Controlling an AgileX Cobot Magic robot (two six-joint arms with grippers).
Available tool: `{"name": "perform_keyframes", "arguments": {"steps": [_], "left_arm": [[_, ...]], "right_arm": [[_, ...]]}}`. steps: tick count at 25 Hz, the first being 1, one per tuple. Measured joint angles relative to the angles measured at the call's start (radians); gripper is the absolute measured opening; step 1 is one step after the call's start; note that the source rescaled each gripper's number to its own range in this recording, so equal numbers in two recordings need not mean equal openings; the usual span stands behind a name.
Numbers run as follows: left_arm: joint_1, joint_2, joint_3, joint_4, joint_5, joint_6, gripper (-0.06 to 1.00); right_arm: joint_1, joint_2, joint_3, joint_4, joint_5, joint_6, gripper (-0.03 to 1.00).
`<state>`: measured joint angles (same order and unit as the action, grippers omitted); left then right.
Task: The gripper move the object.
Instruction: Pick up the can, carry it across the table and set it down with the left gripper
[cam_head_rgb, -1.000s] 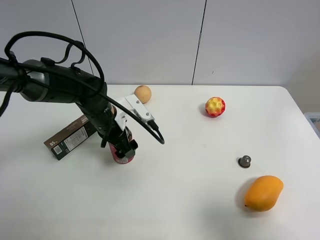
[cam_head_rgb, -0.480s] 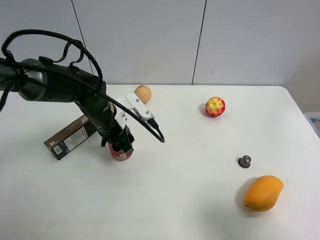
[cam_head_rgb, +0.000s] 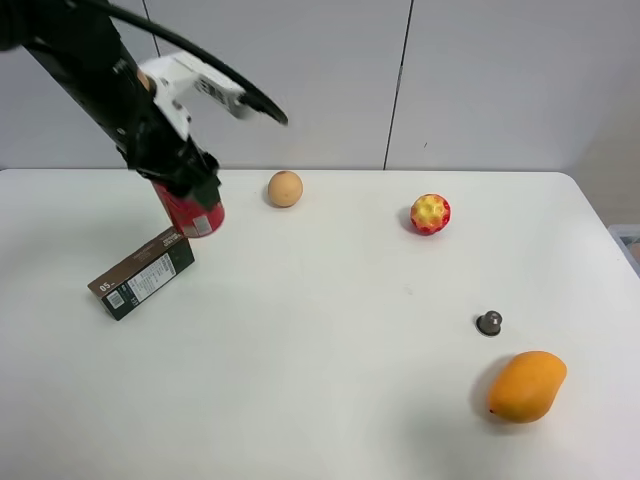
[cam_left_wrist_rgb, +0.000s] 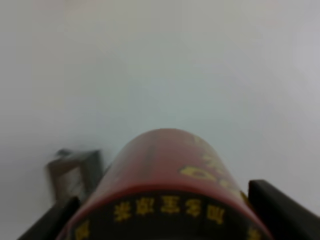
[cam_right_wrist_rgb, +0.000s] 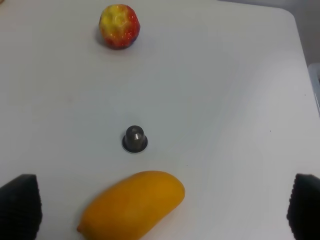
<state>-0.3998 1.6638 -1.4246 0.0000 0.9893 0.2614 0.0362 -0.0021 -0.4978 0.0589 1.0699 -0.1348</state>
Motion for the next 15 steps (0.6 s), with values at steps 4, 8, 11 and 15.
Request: {"name": "perform_keyframes", "arguments": {"steps": [4, 8, 11, 15], "left_arm": [[0.165, 0.000, -0.058, 0.000, 0.017, -0.067, 0.04], [0.308, 0.004, -0.061, 0.007, -0.039, -0.101, 0.04], [0.392, 0.024, -0.061, 0.007, -0.097, -0.102, 0.04], [0.469, 0.100, -0.067, 0.007, -0.127, -0.077, 0.04]], "right_arm": [[0.000, 0.000, 0.000, 0.000, 0.000, 0.000, 1.00], [0.000, 0.000, 0.000, 0.000, 0.000, 0.000, 1.00], [0.000, 0.000, 0.000, 0.000, 0.000, 0.000, 1.00], [0.000, 0.000, 0.000, 0.000, 0.000, 0.000, 1.00]]}}
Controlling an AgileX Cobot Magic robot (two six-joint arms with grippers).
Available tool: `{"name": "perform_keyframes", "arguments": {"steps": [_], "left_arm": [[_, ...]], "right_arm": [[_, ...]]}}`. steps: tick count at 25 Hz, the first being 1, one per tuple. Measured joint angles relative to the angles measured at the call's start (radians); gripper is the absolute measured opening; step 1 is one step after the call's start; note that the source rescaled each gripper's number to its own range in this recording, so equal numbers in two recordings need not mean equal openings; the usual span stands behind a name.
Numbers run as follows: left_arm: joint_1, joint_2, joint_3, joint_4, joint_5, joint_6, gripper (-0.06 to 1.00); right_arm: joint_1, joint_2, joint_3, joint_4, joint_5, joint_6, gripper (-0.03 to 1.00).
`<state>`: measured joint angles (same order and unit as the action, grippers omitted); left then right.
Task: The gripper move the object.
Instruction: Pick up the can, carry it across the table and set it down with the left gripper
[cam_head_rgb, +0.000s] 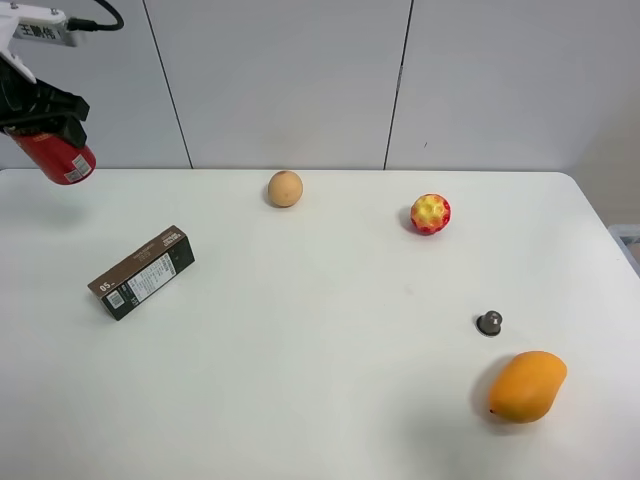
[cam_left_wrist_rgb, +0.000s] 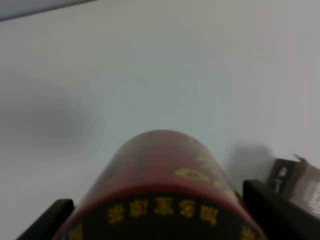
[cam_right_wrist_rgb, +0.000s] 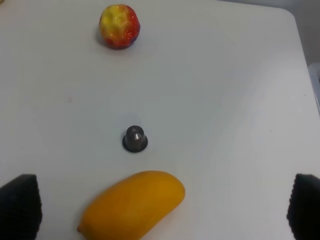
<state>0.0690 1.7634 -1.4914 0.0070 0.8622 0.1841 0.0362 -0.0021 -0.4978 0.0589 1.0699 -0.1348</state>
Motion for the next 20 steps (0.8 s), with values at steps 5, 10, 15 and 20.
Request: {"name": "perform_keyframes", "arguments": {"steps": [5, 10, 15, 20], "left_arm": [[0.009, 0.148, 0.000, -0.007, -0.006, 0.079, 0.04], [0.008, 0.279, 0.000, -0.049, -0.021, 0.085, 0.04], [0.007, 0.344, -0.002, -0.060, -0.044, 0.085, 0.04], [0.007, 0.348, -0.004, -0.067, -0.072, 0.085, 0.04]], "right_arm": [[0.000, 0.000, 0.000, 0.000, 0.000, 0.000, 1.00], [0.000, 0.000, 0.000, 0.000, 0.000, 0.000, 1.00], [0.000, 0.000, 0.000, 0.000, 0.000, 0.000, 1.00], [0.000, 0.000, 0.000, 0.000, 0.000, 0.000, 1.00]]}}
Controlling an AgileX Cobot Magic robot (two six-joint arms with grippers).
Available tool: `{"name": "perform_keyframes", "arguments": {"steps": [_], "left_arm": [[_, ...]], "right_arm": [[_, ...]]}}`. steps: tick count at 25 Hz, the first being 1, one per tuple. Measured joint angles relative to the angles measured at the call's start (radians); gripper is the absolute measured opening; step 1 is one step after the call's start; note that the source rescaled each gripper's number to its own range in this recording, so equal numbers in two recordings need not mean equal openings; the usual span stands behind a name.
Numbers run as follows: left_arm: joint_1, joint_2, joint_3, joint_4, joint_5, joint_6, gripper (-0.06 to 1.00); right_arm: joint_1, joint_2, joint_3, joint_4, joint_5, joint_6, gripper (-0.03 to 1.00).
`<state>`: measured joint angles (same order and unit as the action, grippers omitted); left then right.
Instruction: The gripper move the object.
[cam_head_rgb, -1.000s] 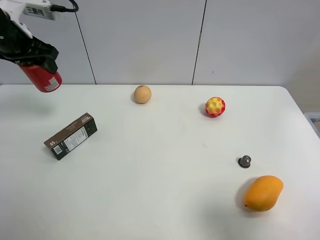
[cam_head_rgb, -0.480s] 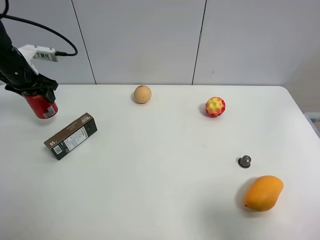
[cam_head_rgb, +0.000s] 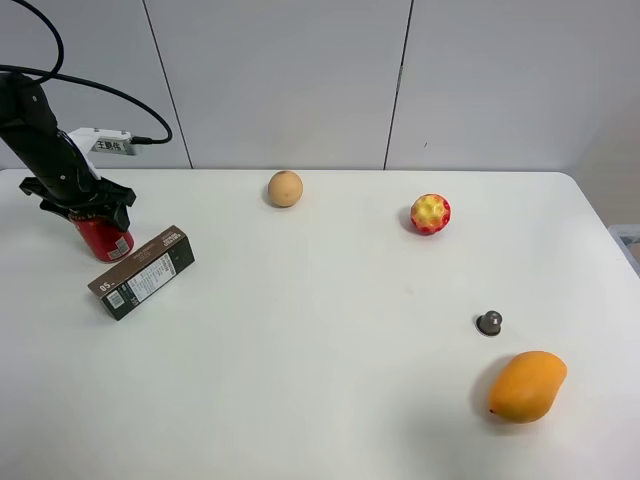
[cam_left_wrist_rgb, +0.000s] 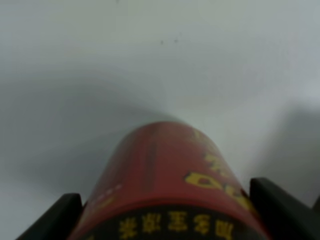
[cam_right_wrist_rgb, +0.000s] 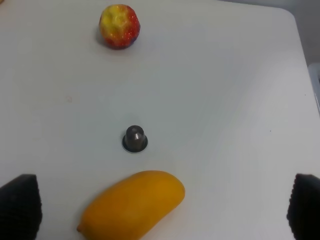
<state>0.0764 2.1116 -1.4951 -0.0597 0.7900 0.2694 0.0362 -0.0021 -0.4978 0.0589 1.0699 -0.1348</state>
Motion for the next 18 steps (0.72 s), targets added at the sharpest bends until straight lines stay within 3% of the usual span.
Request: {"name": "perform_keyframes", "arguments": {"steps": [5, 6, 8, 9, 10, 13, 18], "left_arm": [[0.000, 0.002, 0.000, -0.011, -0.025, 0.032, 0.05], [0.000, 0.003, 0.000, -0.015, -0.035, 0.037, 0.16], [0.000, 0.007, 0.000, -0.039, -0.069, 0.037, 0.64], [0.000, 0.008, 0.000, -0.058, -0.075, 0.027, 0.80], [0.000, 0.008, 0.000, -0.075, -0.078, 0.016, 0.88], [0.000, 0.008, 0.000, -0.105, -0.085, 0.008, 0.97], [0.000, -0.004, 0.000, -0.114, -0.040, 0.008, 0.98]], "right_arm": [[0.000, 0.000, 0.000, 0.000, 0.000, 0.000, 1.00], [0.000, 0.000, 0.000, 0.000, 0.000, 0.000, 1.00], [0.000, 0.000, 0.000, 0.000, 0.000, 0.000, 1.00], [0.000, 0.000, 0.000, 0.000, 0.000, 0.000, 1.00], [0.000, 0.000, 0.000, 0.000, 0.000, 0.000, 1.00], [0.000, 0.000, 0.000, 0.000, 0.000, 0.000, 1.00], [0.000, 0.000, 0.000, 0.000, 0.000, 0.000, 1.00]]}}
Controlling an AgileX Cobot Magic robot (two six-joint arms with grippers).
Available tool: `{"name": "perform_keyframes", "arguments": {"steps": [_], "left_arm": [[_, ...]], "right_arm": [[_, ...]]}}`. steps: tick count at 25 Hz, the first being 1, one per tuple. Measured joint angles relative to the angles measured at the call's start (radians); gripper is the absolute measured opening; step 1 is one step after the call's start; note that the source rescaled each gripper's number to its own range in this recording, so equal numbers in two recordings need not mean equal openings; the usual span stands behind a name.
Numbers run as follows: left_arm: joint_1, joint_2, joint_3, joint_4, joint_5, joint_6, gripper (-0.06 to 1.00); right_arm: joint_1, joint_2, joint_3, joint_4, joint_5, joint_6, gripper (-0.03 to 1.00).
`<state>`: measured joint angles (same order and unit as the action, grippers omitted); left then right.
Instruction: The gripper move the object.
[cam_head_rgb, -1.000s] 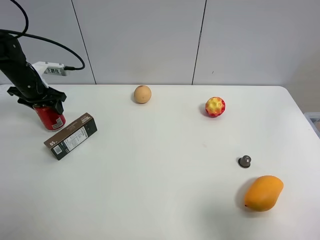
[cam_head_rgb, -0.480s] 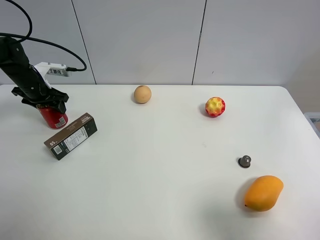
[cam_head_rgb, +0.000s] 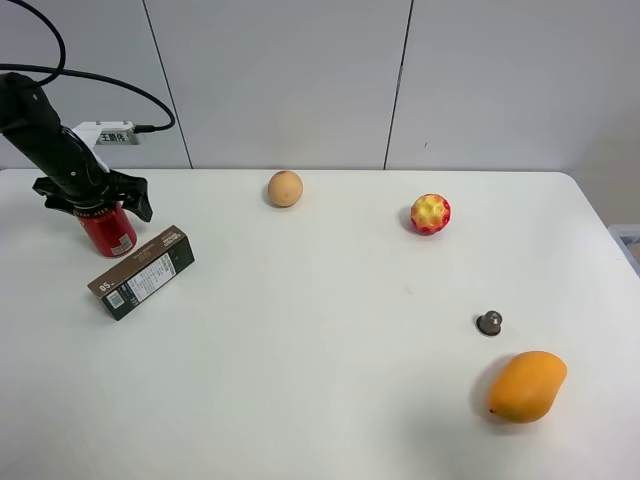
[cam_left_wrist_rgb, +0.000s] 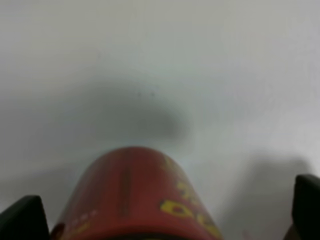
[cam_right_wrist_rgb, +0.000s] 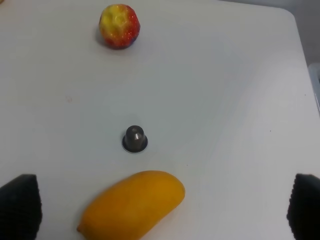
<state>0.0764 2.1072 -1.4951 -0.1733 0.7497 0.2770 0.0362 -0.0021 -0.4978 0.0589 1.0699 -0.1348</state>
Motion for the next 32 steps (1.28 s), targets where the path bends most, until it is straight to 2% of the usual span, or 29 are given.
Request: {"name": "perform_keyframes", "arguments": {"steps": [5, 12, 19, 24, 27, 32], "left_arm": [[0.000, -0.102, -0.012, 0.015, 0.084, 0.010, 0.98], [0.000, -0.299, -0.156, 0.022, 0.294, 0.011, 0.98], [0.019, -0.466, -0.173, 0.123, 0.445, -0.007, 0.98], [0.060, -0.623, -0.110, 0.249, 0.457, -0.087, 0.98], [0.064, -0.764, -0.029, 0.264, 0.450, -0.107, 0.98], [0.064, -1.058, 0.169, 0.264, 0.379, -0.181, 0.98]], "right_arm": [[0.000, 0.000, 0.000, 0.000, 0.000, 0.000, 1.00], [0.000, 0.000, 0.000, 0.000, 0.000, 0.000, 1.00], [0.000, 0.000, 0.000, 0.000, 0.000, 0.000, 1.00], [0.000, 0.000, 0.000, 0.000, 0.000, 0.000, 1.00], [0.000, 0.000, 0.000, 0.000, 0.000, 0.000, 1.00], [0.000, 0.000, 0.000, 0.000, 0.000, 0.000, 1.00]]}}
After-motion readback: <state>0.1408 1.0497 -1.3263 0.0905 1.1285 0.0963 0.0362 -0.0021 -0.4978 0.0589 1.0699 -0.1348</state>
